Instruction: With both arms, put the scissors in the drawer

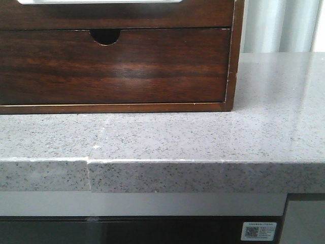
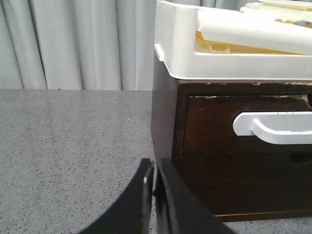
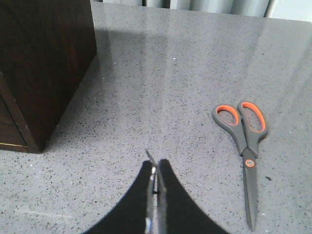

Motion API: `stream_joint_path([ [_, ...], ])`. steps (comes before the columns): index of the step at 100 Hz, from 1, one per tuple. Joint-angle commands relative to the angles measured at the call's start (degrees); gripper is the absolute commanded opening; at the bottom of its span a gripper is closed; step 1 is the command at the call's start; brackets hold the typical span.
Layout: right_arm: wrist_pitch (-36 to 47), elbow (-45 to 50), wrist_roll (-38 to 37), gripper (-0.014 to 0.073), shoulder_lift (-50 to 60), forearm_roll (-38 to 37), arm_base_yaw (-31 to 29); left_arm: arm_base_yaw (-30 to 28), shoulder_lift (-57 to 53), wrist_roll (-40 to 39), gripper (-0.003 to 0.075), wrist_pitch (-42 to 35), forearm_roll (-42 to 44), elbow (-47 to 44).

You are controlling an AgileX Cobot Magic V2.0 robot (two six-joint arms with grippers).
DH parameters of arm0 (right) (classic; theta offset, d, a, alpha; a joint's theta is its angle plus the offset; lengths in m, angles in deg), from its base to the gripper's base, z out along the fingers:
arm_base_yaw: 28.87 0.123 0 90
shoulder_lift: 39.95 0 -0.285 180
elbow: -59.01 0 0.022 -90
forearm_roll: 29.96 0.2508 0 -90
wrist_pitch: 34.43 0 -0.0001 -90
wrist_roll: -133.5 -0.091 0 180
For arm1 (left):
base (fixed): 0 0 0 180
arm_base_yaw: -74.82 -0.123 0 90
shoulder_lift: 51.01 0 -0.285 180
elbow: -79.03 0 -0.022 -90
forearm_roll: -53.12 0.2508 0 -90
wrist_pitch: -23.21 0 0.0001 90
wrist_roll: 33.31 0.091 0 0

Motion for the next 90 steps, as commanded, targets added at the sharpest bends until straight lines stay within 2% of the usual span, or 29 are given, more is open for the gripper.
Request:
stream_joint_path([
  [1,4.0,-1.9,0.3,-0.0069,-0.7,-0.4,-0.3,-0.1,1.0,-0.2,-0.002,-4.0,-0.7,2.1],
  [7,4.6,-1.9,0.3,-0.0054,-0.7,-0.4,-0.3,-0.2,1.0,-0.2,-0.002,-4.0,-0.7,2.1],
  [11,5.5,-1.9,0.2,-0.0011,-0.7,-0.4,-0.3,-0.3,1.0,-0.3,-0.0019,-4.0,-0.7,2.1],
  [14,6.2,-1.9,0.2,0.0034,-0.7,-0.4,-0.3,-0.3,1.0,-0.3,-0.0013,-4.0,-0.7,2.1],
  [19,7.7,-1.9,0.2,0.0159,-0.7,-0.5,-0.3,-0.4,1.0,-0.3,0.0016,-4.0,-0.7,2.1],
  [23,9.0,-1.9,0.2,0.0246,-0.7,-1.0,-0.3,-0.4,1.0,-0.3,0.0075,-3.9,-0.7,2.1],
  [27,9.8,-1.9,0.2,0.0346,-0.7,-1.0,-0.3,-0.4,1.1,-0.3,0.0174,-3.9,-0.7,2.1],
  [28,10.1,-1.9,0.2,0.0361,-0.7,-1.0,-0.3,-0.4,1.1,-0.3,0.0174,-3.9,-0.7,2.1],
  [31,10.5,-1.9,0.2,0.0426,-0.7,-1.0,-0.3,-0.4,1.2,-0.3,0.0253,-3.9,-0.7,2.1],
  [38,11.3,-1.9,0.2,0.0496,-0.7,-1.0,-0.3,-0.4,1.2,-0.3,0.0416,-3.9,-0.7,2.1],
  [44,11.4,-1.9,0.2,0.0505,-0.7,-1.0,-0.3,-0.4,1.2,-0.3,0.0497,-3.9,-0.7,2.1],
  [48,11.4,-1.9,0.2,0.0504,-0.7,-1.0,-0.3,-0.4,1.2,-0.3,0.0512,-3.9,-0.7,2.1],
  [79,11.3,-1.9,0.2,0.0504,-0.7,-1.0,-0.3,-0.4,1.2,-0.3,0.0512,-4.1,-1.4,2.1],
  [90,11.3,-1.9,0.2,0.0504,-0.7,-1.0,-0.3,-0.4,1.2,-0.3,0.0512,-4.7,-8.7,2.1],
])
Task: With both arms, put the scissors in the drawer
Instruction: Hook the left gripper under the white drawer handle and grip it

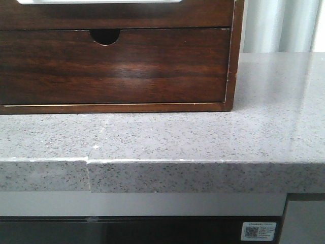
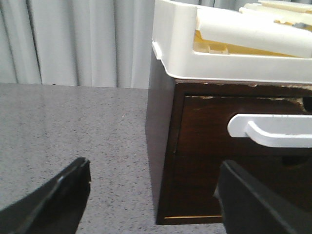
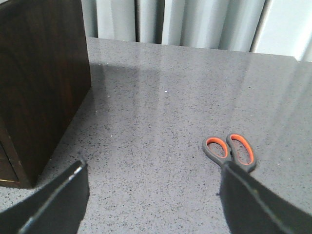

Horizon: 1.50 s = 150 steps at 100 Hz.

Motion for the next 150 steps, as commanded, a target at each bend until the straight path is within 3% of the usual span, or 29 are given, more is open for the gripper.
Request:
stream_joint_path([
  [1,4.7,-1.9,0.2,0.0504,-0.7,-0.5,-0.3,-0.1,0.9,-0.3,0.0512,-5.0,-7.7,2.0],
  [25,4.0,-1.9,0.2,0.0504,-0.7,-1.7,-0.3,-0.1,3.3,-0.3,0.0512,-4.9,-31.5,1.1],
  [52,4.1,-1.9,0.2,0.0504,-0.7,-3.4,-0.3,-0.1,16.1,0.6,0.0512,1.0,-41.6,2.5],
  [81,2.7,-2.1,-1.3,0.0504,-4.3,-2.9,-3.3,-0.1,29.7,24.5,0.0512,10.8,-65.1,7.2],
  [113,0.6,-2.8,-1.3,0.0504,-7.6,-2.8,-3.3,-0.1,41.3,44.0,0.0512,21.3,-89.2,8.8],
  [122,0.7,-2.8,-1.3,0.0504,-7.6,-2.8,-3.3,-0.1,44.3,47.2,0.0512,24.6,-93.1,8.8],
  [150,0.7,-2.8,-1.3,0.0504,-7.6,-2.8,-3.3,-0.1,51.3,49.0,0.0512,31.4,-93.1,12.8],
])
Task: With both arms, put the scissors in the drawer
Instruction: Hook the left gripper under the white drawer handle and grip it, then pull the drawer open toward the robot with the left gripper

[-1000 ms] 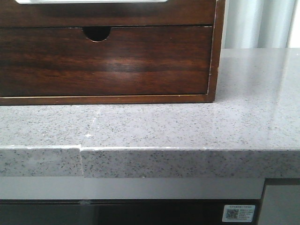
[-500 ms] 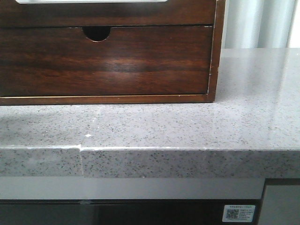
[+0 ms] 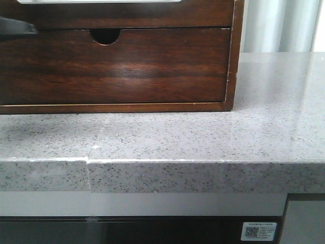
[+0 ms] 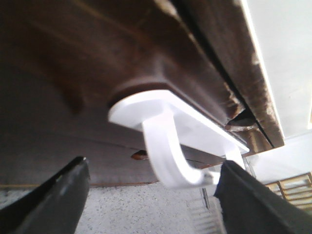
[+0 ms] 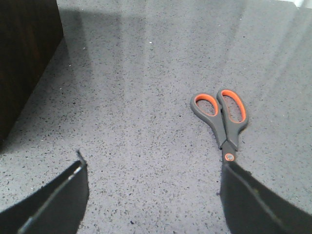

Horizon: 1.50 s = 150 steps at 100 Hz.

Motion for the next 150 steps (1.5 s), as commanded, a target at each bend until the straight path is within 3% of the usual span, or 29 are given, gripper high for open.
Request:
stream_joint_path([
  [1,3.9,-2.2,0.0,0.0504,-0.1,0.2,-0.4,-0.1,0.8,0.8,0.0512,5.3,-5.7,3.3],
  [19,3.9,-2.2,0.1,0.0504,-0.1,0.2,-0.4,-0.1,3.4,0.8,0.0499,6.8,-5.7,5.5],
  [50,3.9,-2.2,0.1,0.0504,-0.1,0.2,-0.4,-0.1,3.7,0.8,0.0244,6.9,-5.7,5.6],
  [79,3.9,-2.2,0.1,0.0504,-0.1,0.0,-0.4,-0.2,3.7,0.8,0.0118,11.2,-4.9,5.6],
  [116,3.9,-2.2,0.1,0.0504,-0.1,0.0,-0.4,-0.2,-3.2,1.3,0.0059,13.8,2.9,4.7],
  [150,3.9,-2.2,0.1,0.0504,-0.1,-0.3,-0.4,-0.2,-19.4,1.3,0.0059,12.3,6.8,-6.8],
])
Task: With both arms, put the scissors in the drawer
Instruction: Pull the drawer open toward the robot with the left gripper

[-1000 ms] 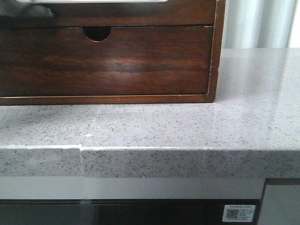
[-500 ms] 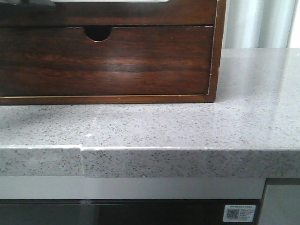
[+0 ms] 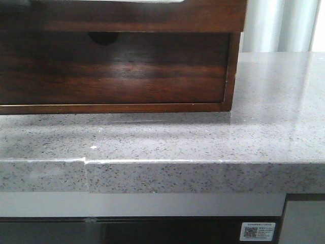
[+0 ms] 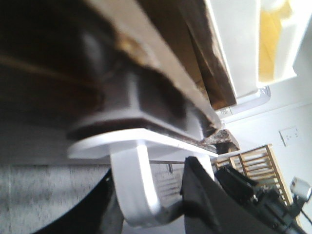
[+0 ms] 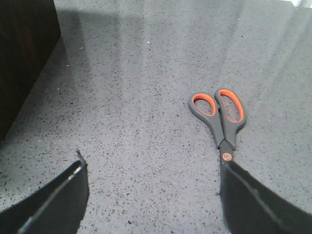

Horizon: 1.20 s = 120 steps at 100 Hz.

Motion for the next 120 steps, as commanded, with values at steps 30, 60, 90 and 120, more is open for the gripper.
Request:
stream_joint_path([
  [30,3.6,-2.2,0.2,0.0504,-0.1,-0.4,-0.4,0.1,-18.1,9.5,0.0059,3.9,3.6,-7.0],
  [60,1.9,-2.2,0.2,0.0504,-0.1,-0.4,-0.4,0.1,-20.7,7.3,0.0134,3.2,6.4,-6.9],
  [90,1.9,-2.2,0.2,0.0504,-0.1,-0.4,-0.4,0.1,-20.7,7.1,0.0372,2.6,9.8,-6.6],
  [120,1.6,-2.2,0.2,0.0504,-0.1,-0.4,-0.4,0.1,-24.2,4.6,0.0372,0.8,16.7,-6.6],
])
